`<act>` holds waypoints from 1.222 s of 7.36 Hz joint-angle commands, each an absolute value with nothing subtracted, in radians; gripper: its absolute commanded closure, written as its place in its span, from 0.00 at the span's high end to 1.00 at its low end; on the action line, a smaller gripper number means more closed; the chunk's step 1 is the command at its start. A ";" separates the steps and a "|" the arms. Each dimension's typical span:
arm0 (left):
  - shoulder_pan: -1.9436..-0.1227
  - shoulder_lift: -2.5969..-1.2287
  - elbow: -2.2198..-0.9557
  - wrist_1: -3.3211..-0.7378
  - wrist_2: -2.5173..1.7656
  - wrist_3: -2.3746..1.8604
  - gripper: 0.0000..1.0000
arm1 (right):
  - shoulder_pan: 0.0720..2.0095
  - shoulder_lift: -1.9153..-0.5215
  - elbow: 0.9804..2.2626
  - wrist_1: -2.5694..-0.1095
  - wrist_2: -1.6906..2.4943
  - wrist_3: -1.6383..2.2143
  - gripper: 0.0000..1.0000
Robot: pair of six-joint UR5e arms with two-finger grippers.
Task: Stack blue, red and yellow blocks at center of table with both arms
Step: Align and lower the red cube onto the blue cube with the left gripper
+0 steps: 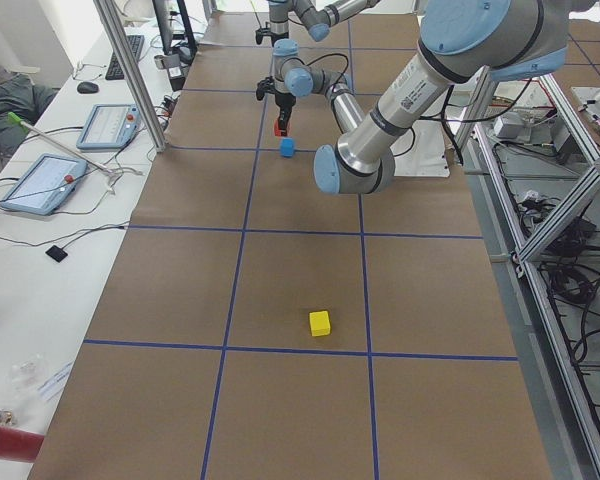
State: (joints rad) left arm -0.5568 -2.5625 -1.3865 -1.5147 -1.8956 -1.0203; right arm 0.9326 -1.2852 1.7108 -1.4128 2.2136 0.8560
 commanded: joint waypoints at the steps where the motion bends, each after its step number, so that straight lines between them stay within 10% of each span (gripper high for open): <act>1: -0.557 -2.562 -1.370 -1.531 -1.894 -1.017 0.00 | 0.933 -1.284 1.707 -1.413 2.214 0.856 1.00; 9: -0.537 -2.553 -1.364 -1.529 -1.898 -1.019 0.00 | 0.933 -1.281 1.701 -1.413 2.215 0.856 1.00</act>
State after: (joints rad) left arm -0.5386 -2.5528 -1.3639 -1.5304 -1.8975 -1.0186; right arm 0.9326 -1.2809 1.7012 -1.4128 2.2150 0.8560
